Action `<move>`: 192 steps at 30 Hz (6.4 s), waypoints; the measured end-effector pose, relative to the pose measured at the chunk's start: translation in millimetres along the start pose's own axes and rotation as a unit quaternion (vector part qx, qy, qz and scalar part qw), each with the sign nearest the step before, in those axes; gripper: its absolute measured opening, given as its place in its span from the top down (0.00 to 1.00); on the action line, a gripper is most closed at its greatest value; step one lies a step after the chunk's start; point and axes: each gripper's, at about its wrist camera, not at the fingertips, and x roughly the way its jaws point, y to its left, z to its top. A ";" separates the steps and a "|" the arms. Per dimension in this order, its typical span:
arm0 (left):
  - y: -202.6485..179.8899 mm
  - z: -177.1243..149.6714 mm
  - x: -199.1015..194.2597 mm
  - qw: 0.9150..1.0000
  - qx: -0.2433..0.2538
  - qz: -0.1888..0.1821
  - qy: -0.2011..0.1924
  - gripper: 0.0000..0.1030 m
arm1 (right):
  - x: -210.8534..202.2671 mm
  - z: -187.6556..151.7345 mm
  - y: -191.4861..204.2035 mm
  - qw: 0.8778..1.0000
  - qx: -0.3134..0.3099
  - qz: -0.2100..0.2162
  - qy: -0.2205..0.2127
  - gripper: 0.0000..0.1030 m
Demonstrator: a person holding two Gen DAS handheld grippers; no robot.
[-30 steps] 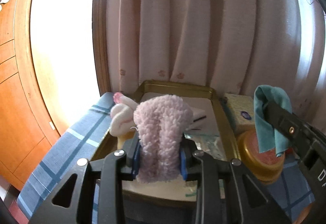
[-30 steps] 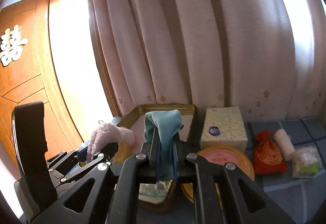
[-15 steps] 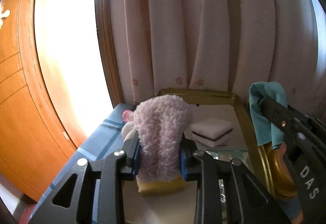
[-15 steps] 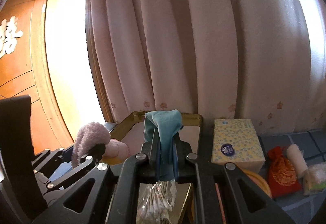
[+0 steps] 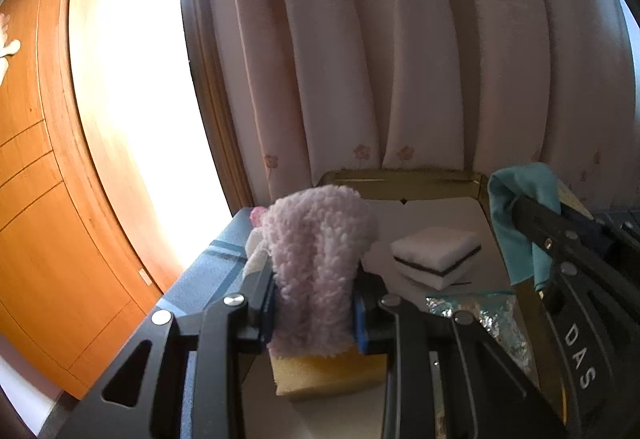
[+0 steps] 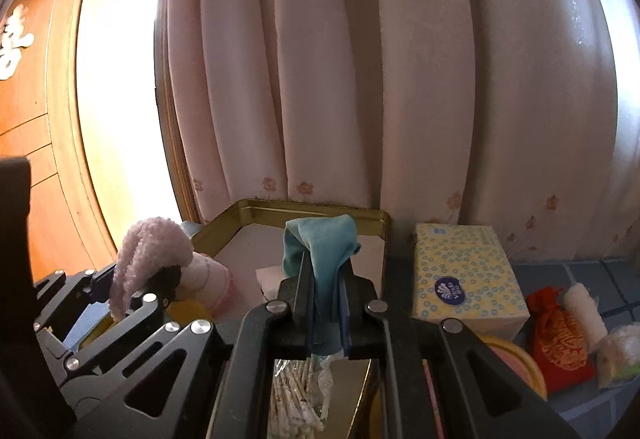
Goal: Organize soft objects
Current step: 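Carry the pink pad and teal cloth over the gold tin tray, then set pink pad on the shoes with left tool while right tool drops teal cloth, then withdraw both open tools from the tray toward the remaining items, then grasp the clear plastic bag with the right tool, then grasp the green tissue pack with the left tool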
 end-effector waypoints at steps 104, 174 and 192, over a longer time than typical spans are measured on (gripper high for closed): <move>-33.6 -21.2 -65.6 0.996 -0.053 0.005 -0.069 0.01 | -120.3 -35.2 -126.9 0.971 -0.004 -0.158 -0.181 0.21; -220.4 -38.8 -135.0 0.970 0.101 -0.208 -0.076 0.01 | -146.0 -58.2 -317.4 0.978 0.124 -0.158 -0.062 0.71; -367.0 -45.5 -78.6 0.940 0.173 -0.268 0.122 0.19 | -161.1 -56.2 -320.2 0.961 0.116 -0.234 -0.095 0.71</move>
